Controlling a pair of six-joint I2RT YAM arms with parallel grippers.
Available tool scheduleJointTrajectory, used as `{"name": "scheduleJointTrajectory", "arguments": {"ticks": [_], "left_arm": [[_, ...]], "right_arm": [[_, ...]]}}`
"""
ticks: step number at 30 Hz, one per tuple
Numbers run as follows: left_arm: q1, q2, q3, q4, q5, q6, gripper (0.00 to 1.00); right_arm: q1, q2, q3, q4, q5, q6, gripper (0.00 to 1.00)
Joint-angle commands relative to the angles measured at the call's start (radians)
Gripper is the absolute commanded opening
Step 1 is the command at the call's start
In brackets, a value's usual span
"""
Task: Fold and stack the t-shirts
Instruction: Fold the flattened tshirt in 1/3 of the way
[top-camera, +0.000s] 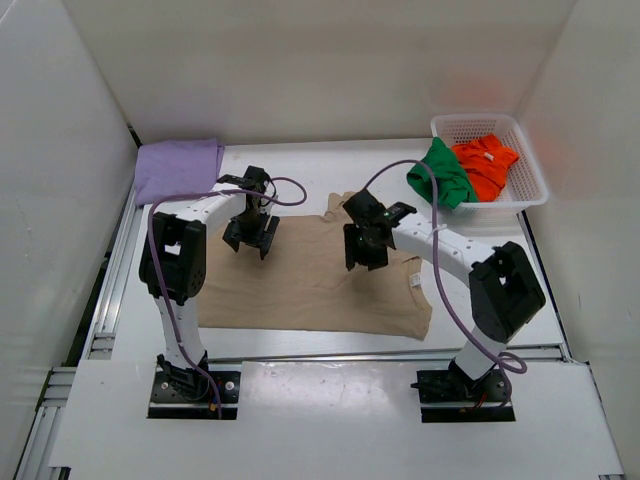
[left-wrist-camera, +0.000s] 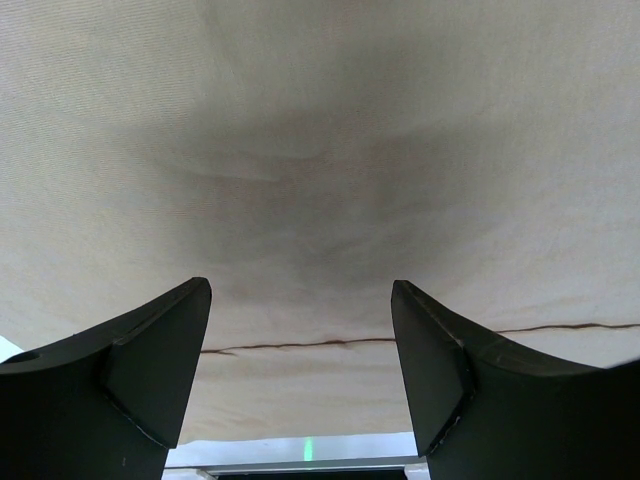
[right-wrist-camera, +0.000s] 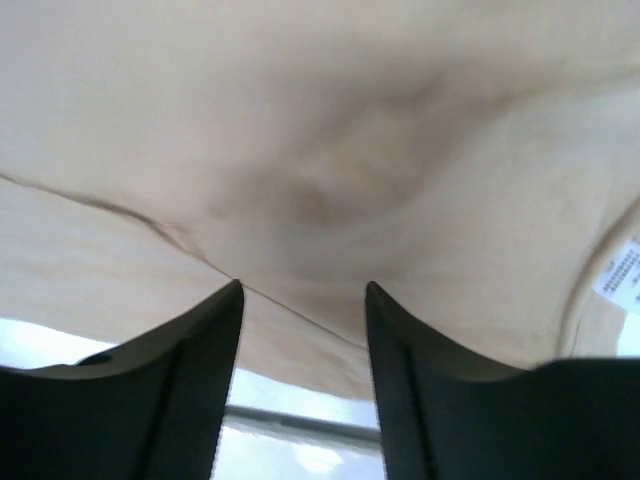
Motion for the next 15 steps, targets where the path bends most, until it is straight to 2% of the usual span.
{"name": "scheduleJointTrajectory", "arguments": {"ticks": [1,7,10,12,15], "left_arm": [[0.002,-0.061,0.032,0.003,-0.008,0.000,0.84],[0.002,-0.080,0.032,0.003,-0.008,0.000,0.84],[-0.008,-0.080,0.032,0.003,-0.008,0.000,0.84],[-0.008,-0.080,0.032,0.003,-0.008,0.000,0.84],[-0.008,-0.080,0.032,0.003,-0.008,0.000,0.84]], "right_arm": [[-0.030,0.023,0.108,-0.053,0.085,0.143,0.59],[-0.044,0.166,0.137,-0.106,0.076,0.234,0.59],[-0.055,0.180,0.137,-0.106,0.076,0.259,0.59],[-0.064,0.189,0.137,-0.106,0.076,0.259,0.56],[-0.075,0.199,0.137,-0.096,0.076,0.259,0.34]]}}
